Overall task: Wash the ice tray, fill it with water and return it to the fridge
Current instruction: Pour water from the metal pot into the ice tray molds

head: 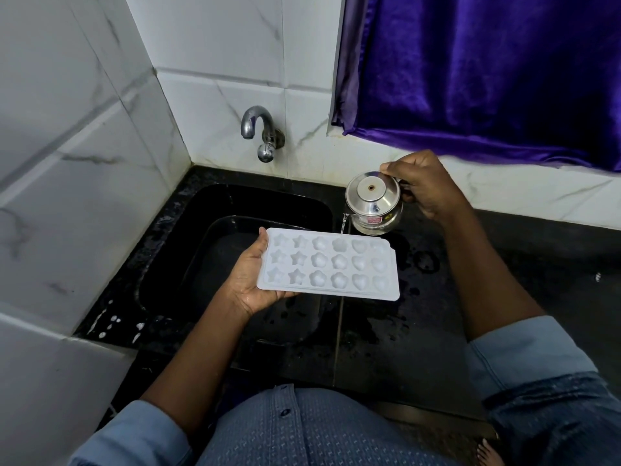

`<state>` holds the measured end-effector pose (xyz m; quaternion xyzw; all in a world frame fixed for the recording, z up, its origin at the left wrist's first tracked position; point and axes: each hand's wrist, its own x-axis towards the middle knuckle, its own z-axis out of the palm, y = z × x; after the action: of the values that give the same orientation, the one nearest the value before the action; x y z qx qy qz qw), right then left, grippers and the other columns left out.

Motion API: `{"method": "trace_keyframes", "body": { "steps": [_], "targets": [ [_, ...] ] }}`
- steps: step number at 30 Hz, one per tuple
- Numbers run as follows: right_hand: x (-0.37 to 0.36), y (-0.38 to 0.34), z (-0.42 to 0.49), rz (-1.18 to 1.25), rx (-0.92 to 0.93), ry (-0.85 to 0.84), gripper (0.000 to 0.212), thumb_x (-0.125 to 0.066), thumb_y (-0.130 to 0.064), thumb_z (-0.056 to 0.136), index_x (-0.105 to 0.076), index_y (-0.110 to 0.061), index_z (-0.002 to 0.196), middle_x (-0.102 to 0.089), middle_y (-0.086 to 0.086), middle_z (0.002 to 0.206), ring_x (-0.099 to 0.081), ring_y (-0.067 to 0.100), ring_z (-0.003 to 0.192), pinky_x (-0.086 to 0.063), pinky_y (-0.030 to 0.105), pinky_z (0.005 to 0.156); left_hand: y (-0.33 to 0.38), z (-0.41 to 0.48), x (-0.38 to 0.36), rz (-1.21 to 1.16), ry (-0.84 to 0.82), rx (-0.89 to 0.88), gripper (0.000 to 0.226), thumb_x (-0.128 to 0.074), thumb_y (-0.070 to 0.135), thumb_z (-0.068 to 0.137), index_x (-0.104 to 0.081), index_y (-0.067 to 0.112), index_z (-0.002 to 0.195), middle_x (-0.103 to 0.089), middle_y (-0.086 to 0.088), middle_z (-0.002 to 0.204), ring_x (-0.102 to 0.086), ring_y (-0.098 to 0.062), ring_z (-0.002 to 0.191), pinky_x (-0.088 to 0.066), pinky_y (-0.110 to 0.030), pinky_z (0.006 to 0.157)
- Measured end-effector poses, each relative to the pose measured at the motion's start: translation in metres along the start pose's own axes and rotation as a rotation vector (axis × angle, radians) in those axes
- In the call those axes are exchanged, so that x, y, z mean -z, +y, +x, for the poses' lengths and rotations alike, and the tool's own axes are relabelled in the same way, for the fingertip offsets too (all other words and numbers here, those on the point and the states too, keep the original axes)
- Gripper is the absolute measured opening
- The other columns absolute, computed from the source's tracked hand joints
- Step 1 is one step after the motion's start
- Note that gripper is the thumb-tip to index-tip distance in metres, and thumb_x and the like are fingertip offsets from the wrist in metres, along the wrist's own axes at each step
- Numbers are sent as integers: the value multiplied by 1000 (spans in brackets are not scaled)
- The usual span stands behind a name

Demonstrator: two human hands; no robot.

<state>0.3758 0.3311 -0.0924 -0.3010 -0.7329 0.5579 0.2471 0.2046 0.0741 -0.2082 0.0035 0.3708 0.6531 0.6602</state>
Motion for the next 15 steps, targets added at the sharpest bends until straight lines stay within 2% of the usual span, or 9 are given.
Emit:
{"method": "trace_keyframes", "body": {
  "steps": [1,3,9,12,15],
  "targets": [
    [-2,-1,0,-3,-5,-5,35,-69,-17,96,-73,-6,63,-41,-7,46,-30,9,44,-22,25,46,-1,0,-1,0,0,0,82,-39,74,100,-57,11,149,-62,-21,146,-64,-42,130,-58,-61,97],
    [-5,-3,0,3,0,-17,44,-68,-15,97,-71,-17,53,-42,-9,45,-30,8,43,-24,23,45,-2,0,-1,3,4,-2,81,-38,74,101,-58,11,148,-63,-21,145,-65,-42,128,-59,-61,95],
    [-18,-11,-1,15,5,-45,45,-66,-11,98,-69,-17,54,-45,-11,43,-33,5,40,-27,21,46,-4,1,-2,15,-1,3,82,-38,75,99,-57,11,148,-62,-21,146,-63,-41,131,-57,-61,99],
    [-24,-18,-5,16,27,-64,36,-61,-5,101,-67,-9,65,-51,-14,41,-42,-2,37,-33,11,46,-4,1,-3,19,-7,3,82,-38,75,100,-57,11,148,-62,-20,147,-63,-41,132,-55,-61,103],
    [-27,-21,-6,15,23,-74,32,-61,-5,101,-67,-6,69,-54,-12,42,-44,-1,37,-34,10,46,-3,1,-3,8,-10,4,81,-38,74,100,-59,10,145,-63,-21,145,-65,-41,128,-55,-62,100]
  ]
}}
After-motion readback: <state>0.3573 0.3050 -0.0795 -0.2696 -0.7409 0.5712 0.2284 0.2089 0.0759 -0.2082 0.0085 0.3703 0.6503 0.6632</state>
